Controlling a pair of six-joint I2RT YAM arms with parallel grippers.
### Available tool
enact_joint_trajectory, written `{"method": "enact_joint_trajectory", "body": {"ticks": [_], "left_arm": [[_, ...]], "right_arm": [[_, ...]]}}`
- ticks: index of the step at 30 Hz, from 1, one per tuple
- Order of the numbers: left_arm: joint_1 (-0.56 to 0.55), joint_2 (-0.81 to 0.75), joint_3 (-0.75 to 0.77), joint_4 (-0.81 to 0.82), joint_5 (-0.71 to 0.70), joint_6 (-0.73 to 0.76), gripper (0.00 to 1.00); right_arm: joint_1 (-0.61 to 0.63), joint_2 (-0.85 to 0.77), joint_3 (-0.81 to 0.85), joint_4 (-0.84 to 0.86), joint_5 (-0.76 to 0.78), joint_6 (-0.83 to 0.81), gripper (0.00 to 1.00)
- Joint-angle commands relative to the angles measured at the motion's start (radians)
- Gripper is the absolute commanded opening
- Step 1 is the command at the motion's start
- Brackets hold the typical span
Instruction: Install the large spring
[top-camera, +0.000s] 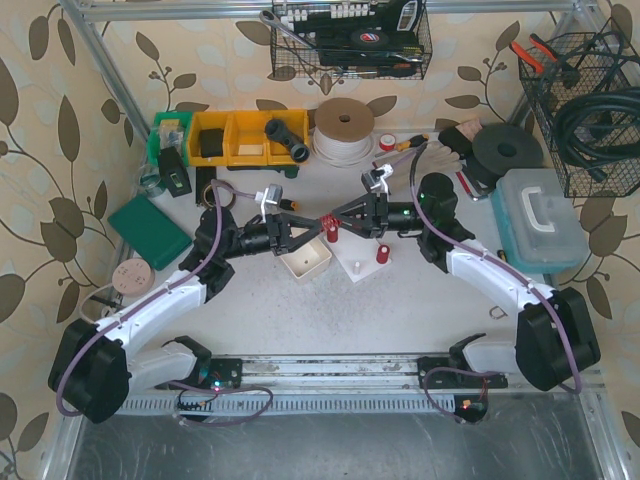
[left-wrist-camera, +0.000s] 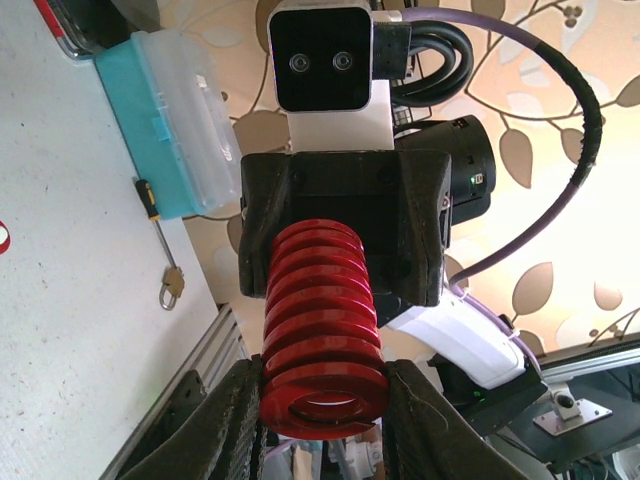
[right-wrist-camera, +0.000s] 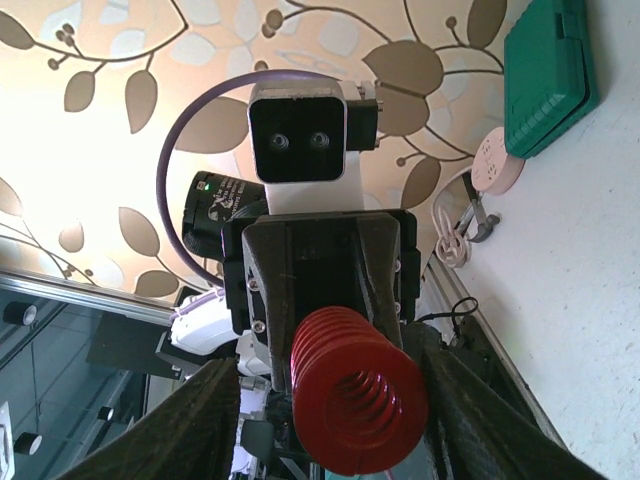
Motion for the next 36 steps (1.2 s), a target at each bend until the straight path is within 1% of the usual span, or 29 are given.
{"method": "enact_joint_trajectory", "body": {"ticks": [1,5,9,13,22,25,29,30,31,32,33,34,35,36], "left_arm": [[-0.010,0.001,0.029,0.081,0.023,-0.004,0.00],[-0.018,0.002,0.032,0.082,0.021,-0.002,0.00],[-0.019,0.002,0.030,0.080,0.018,-0.001,0.00],[-0.018,0.005,0.030,0.080,0.017,0.001,0.00],[-0.018,0.013,0.030,0.074,0.016,0.007,0.00],[-0.018,0.011,0.031,0.063,0.016,0.014,0.00],[-0.018,0.005,0.038,0.011,0.011,0.046,0.00],[-0.018,0.003,0.040,-0.015,0.009,0.058,0.11],[-0.017,0.000,0.041,-0.034,0.005,0.067,0.30],[-0.018,-0.004,0.041,-0.053,0.001,0.076,0.51],[-0.018,-0.009,0.044,-0.083,-0.007,0.088,0.69],[-0.019,-0.015,0.048,-0.118,-0.014,0.106,0.76],[-0.018,-0.023,0.053,-0.162,-0.022,0.125,0.79],[-0.018,-0.033,0.055,-0.201,-0.035,0.145,0.81]], "right_arm": [[0.012,0.003,0.035,-0.026,-0.021,-0.043,0.50],[0.014,0.006,0.042,-0.031,-0.017,-0.045,0.48],[0.014,0.011,0.045,-0.032,-0.017,-0.043,0.42],[0.015,0.010,0.044,-0.032,-0.017,-0.043,0.40],[0.014,0.010,0.042,-0.046,-0.023,-0.056,0.29],[0.014,0.010,0.042,-0.048,-0.023,-0.058,0.23],[0.014,0.007,0.048,-0.089,-0.017,-0.084,0.11],[0.014,0.005,0.050,-0.106,-0.014,-0.095,0.07],[0.015,0.002,0.054,-0.133,-0.008,-0.111,0.01],[0.013,-0.002,0.060,-0.166,-0.001,-0.135,0.00],[0.013,-0.007,0.067,-0.207,0.005,-0.161,0.00],[0.011,-0.012,0.076,-0.249,0.011,-0.190,0.00],[0.009,-0.018,0.086,-0.293,0.020,-0.219,0.00],[0.004,-0.025,0.101,-0.343,0.029,-0.254,0.00]]}}
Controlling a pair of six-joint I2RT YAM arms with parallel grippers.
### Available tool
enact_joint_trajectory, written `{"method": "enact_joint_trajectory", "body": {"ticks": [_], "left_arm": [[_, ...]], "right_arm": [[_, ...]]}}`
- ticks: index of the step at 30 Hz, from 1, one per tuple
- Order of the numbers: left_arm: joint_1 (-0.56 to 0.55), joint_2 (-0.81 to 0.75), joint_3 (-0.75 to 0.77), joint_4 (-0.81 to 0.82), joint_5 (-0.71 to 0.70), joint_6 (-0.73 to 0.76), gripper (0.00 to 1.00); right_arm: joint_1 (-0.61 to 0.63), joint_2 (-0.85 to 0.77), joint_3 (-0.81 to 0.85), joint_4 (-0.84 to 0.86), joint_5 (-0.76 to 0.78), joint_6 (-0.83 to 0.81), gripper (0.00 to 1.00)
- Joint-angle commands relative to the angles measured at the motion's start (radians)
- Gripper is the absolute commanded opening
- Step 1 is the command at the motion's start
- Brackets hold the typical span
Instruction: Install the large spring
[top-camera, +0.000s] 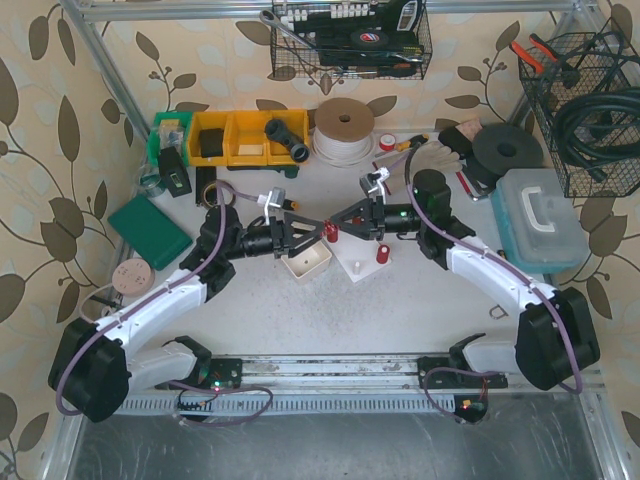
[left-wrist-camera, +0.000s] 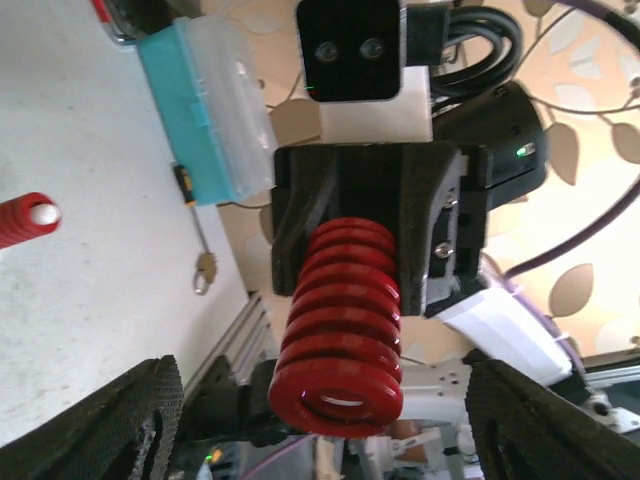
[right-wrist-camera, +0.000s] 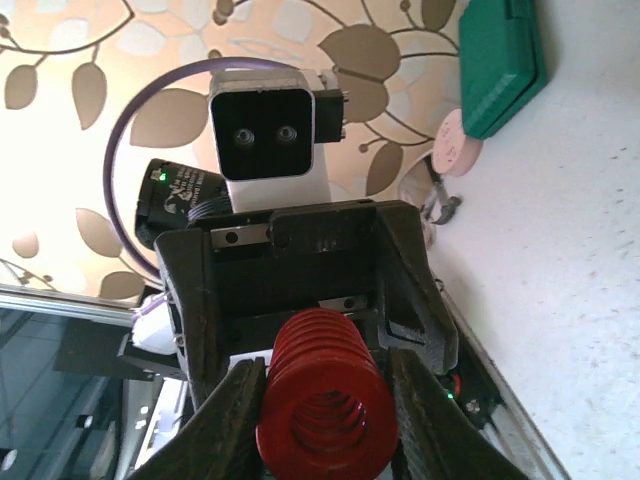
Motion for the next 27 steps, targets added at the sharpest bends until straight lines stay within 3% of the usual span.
{"method": "enact_joint_trajectory", "body": {"ticks": [1,4,6,9,12,20,27], "left_arm": [[-0.011,-0.050,0.047,-0.156,-0.040,0.107,0.82],[-0.010,-0.109,0.058,-0.318,-0.112,0.174,0.83],[-0.010,-0.157,0.070,-0.458,-0.201,0.245,0.84],[-0.010,-0.218,0.076,-0.639,-0.341,0.330,0.84],[-0.010,-0.261,0.051,-0.716,-0.452,0.379,0.83],[-0.033,-0.290,-0.074,-0.686,-0.588,0.423,0.80],[-0.047,-0.332,-0.161,-0.641,-0.650,0.415,0.78]], "right_arm": [[-0.008,-0.036,0.079,-0.210,0.035,-0.177,0.00],[-0.024,-0.062,0.133,-0.420,0.098,-0.339,0.00],[-0.029,-0.075,0.192,-0.649,0.173,-0.483,0.00],[-0.030,-0.078,0.291,-0.936,0.343,-0.681,0.00],[-0.024,-0.069,0.355,-1.120,0.508,-0.801,0.00],[0.120,-0.009,0.448,-1.356,0.994,-0.933,0.00],[0.327,0.085,0.447,-1.393,1.319,-0.920,0.00]]}}
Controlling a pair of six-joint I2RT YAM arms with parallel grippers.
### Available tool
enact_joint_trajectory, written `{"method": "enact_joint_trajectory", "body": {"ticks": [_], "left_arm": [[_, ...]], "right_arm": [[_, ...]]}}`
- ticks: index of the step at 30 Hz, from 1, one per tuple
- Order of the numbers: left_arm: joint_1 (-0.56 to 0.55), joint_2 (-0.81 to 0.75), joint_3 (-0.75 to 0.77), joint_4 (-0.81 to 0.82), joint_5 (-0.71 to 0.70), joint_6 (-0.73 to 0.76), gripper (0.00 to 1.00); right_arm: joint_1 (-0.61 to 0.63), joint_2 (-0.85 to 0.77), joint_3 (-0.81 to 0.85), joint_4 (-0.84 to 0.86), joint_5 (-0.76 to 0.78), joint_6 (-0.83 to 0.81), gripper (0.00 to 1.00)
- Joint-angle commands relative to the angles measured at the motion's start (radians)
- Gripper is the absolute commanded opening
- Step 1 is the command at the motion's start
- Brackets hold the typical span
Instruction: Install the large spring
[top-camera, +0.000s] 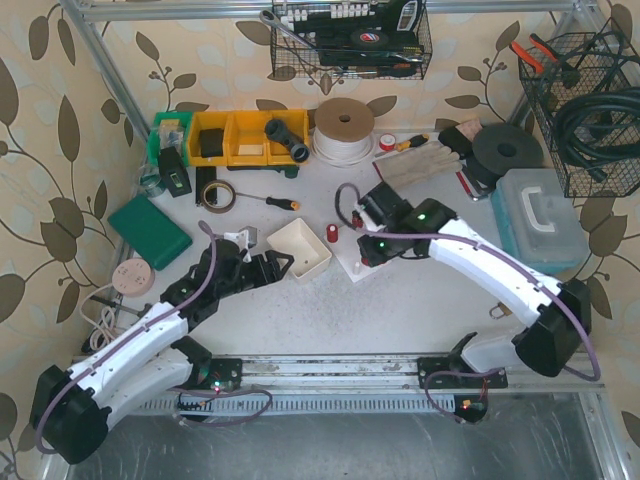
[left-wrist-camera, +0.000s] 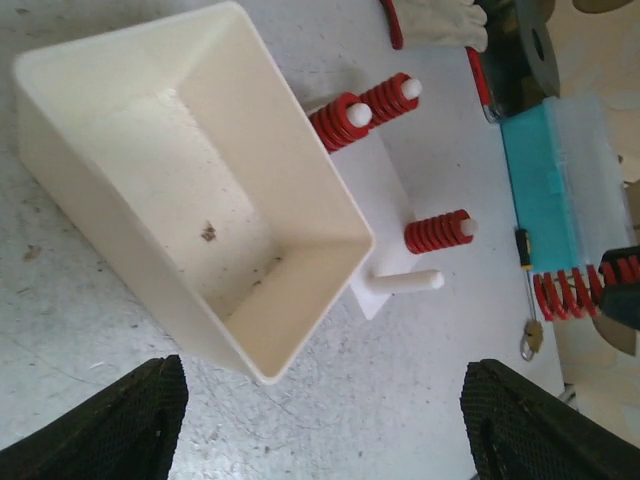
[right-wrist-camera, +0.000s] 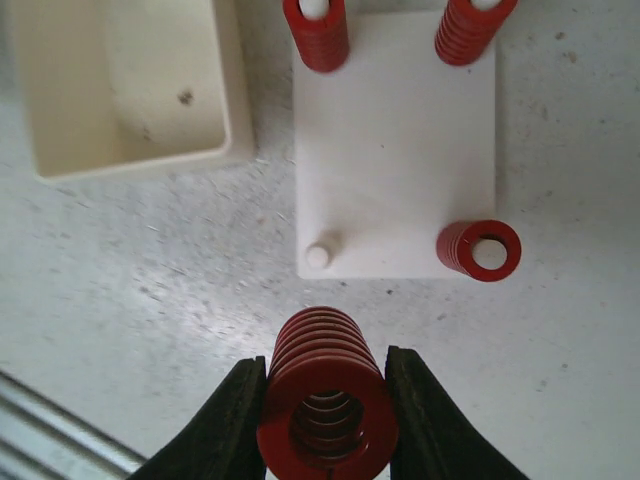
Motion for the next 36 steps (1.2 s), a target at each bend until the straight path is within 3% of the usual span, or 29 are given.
{"method": "enact_joint_trajectory", "body": {"ticks": [1,16,36], "left_arm": [[-0.008,-0.051,-0.017,0.029,-0.069,0.026,0.78],[-0.008,-0.101,-0.046,0.015,-0.117,0.008,0.79],[-0.008,-0.102,-0.060,0.026,-0.135,0.004,0.79]], "right_arm": [[0.088,0.036,0.022,-0.038,0.264,-0.015,0.00],[0.148,0.143,-0.006,0.110,0.283,-0.002,0.00],[0.154,0.217,-0.043,0.148,0.264,0.022,0.00]]}}
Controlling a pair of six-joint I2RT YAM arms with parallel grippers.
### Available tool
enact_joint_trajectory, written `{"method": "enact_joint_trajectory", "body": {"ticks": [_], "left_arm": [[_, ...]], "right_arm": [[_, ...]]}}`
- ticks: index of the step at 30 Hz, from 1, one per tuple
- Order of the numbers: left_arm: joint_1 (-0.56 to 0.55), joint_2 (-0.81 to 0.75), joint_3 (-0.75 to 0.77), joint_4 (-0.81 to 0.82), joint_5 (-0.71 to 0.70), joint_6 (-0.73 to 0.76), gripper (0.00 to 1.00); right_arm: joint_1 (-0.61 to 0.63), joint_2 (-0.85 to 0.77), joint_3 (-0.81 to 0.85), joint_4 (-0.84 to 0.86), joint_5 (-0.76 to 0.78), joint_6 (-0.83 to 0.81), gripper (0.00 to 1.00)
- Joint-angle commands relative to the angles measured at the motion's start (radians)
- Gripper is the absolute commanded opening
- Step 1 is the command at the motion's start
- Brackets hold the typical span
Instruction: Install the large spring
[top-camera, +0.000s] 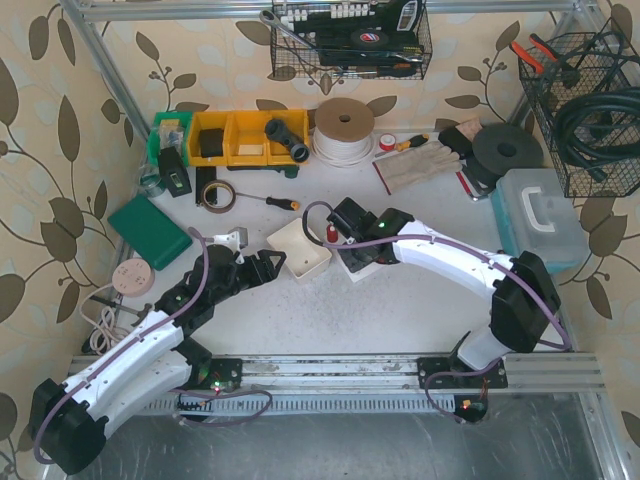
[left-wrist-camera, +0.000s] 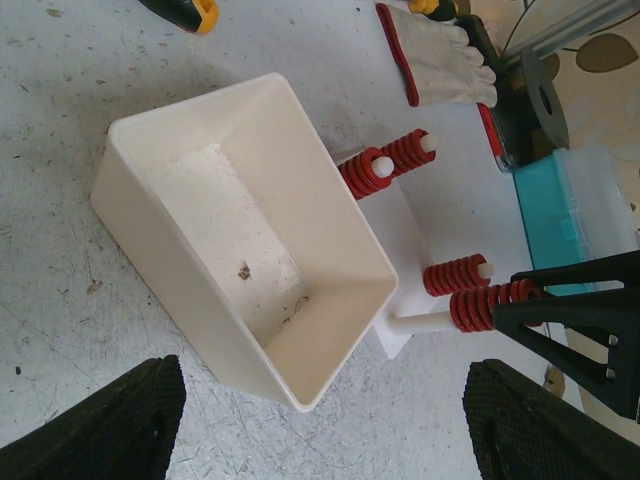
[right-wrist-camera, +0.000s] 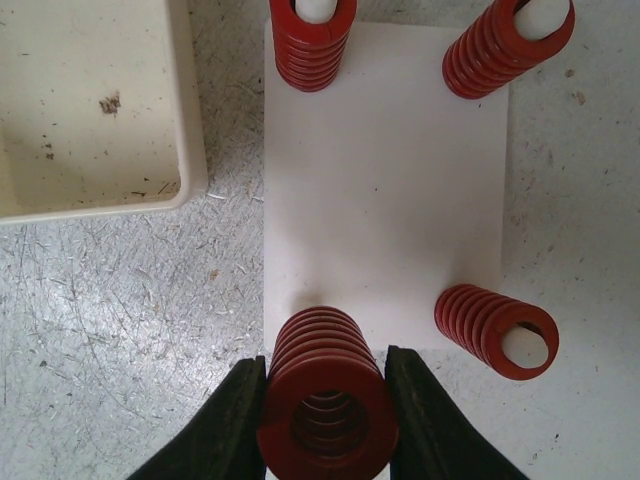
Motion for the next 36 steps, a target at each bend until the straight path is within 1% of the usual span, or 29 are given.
{"method": "enact_joint_trajectory", "body": {"ticks": [1,11,25,32,36], "left_arm": [[-0.007,-0.014,-0.008,0.025,-0.016,0.004,0.79],[-0.006,-0.022,-0.010,0.025,-0.017,0.004,0.79],[-0.006,-0.024,-0.014,0.028,-0.020,0.004,0.79],[-0.006,-0.028,-0.018,0.029,-0.023,0.003,0.79],[-0.006,-0.033,-0.018,0.025,-0.026,0.001,0.79]], "right_arm": [[0.008,0.013,-0.011,0.018,0.009,0.015,0.00],[0.007,0.027,-0.036,0.037,0.007,0.022,0.00],[0.010,-0.022,-0.067,0.017,-0.010,0.051,0.00],[0.010,-0.050,-0.118,0.024,0.001,0.059,0.00],[0.010,-0.056,-0.155,0.064,-0.012,0.066,0.00]]}}
